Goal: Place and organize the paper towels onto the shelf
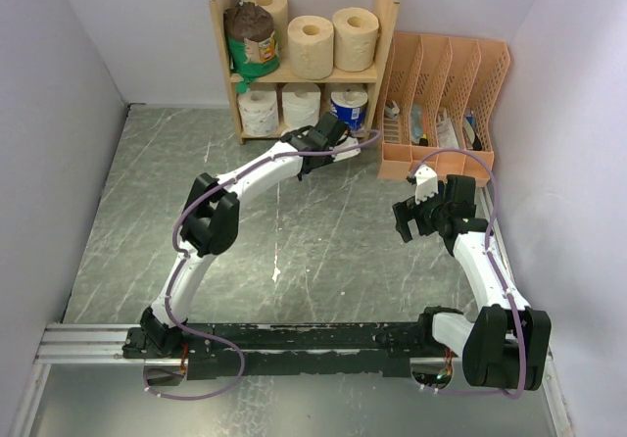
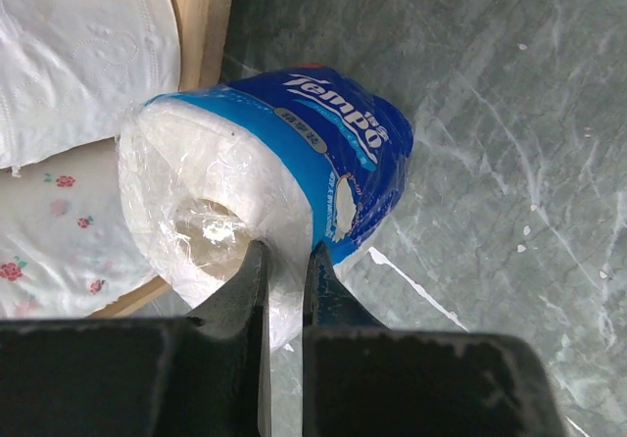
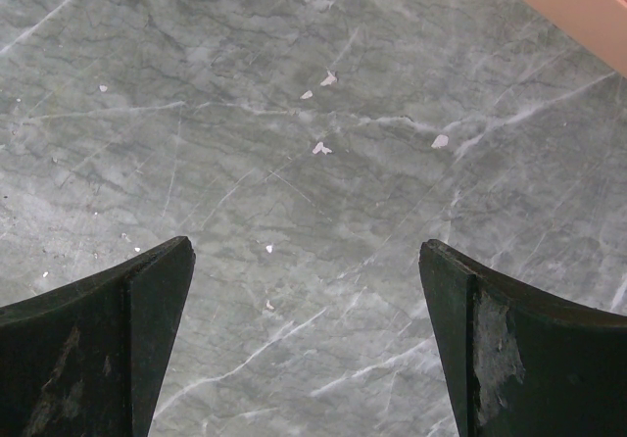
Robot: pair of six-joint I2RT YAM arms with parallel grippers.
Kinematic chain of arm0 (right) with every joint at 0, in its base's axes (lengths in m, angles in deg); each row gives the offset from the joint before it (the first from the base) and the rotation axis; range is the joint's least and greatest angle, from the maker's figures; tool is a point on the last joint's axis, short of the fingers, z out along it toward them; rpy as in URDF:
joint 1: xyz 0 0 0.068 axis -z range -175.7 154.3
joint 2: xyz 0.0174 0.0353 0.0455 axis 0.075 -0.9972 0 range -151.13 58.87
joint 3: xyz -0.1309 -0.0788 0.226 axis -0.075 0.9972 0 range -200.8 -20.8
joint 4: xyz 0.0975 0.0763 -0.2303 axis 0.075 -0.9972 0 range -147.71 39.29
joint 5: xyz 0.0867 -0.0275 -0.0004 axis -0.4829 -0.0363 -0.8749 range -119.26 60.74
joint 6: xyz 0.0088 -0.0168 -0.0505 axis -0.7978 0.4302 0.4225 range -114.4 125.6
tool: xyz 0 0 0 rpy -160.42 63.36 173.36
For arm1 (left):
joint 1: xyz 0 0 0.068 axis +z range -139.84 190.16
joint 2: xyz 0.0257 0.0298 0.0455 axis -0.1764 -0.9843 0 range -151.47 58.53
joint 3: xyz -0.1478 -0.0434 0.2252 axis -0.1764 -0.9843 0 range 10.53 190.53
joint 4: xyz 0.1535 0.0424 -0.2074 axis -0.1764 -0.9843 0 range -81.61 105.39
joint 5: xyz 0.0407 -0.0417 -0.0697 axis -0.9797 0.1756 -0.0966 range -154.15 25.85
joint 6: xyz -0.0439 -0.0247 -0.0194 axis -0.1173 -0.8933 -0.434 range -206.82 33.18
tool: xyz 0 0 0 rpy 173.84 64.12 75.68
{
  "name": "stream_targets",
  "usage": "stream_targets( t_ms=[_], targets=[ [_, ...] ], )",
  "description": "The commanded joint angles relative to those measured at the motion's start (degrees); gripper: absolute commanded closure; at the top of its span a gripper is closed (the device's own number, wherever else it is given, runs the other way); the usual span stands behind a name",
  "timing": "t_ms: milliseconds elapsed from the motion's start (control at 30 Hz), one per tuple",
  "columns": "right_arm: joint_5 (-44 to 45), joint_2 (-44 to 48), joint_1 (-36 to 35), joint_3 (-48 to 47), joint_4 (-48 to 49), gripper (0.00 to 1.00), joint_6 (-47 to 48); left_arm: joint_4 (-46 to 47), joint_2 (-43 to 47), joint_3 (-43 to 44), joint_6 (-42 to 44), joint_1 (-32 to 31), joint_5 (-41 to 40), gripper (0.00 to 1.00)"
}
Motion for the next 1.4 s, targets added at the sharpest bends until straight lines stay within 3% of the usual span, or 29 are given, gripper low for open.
stream_targets(
  t_ms=[0, 400, 567, 900, 1367],
  targets=[
    [-0.62, 0.16, 0.28, -0.19, -0.42, 0.0, 0.65, 0.79, 3.34, 4.66, 1.09, -0.4, -2.5, 0.93],
    [-0.49, 0.08, 0.28, -0.15, -0.28, 0.0, 0.71, 4.68, 0.77, 9.77, 4.98, 0.13, -5.61, 0.93],
    [-0.45, 0.2, 0.28, -0.1, -0.26, 0.0, 0.68, 4.61, -2.71, 15.79, 5.93, 1.25, -5.72, 0.93],
    [-0.29, 0.05, 0.28, -0.08, -0.25, 0.0, 0.69, 15.17, -2.95, 10.86, 12.75, 2.19, -9.99, 0.93],
    [-0.01, -0.08, 0.32, -0.12, -0.23, 0.0, 0.76, 17.17, -8.16, 14.44, 14.91, 4.18, -10.48, 0.93]
  ],
)
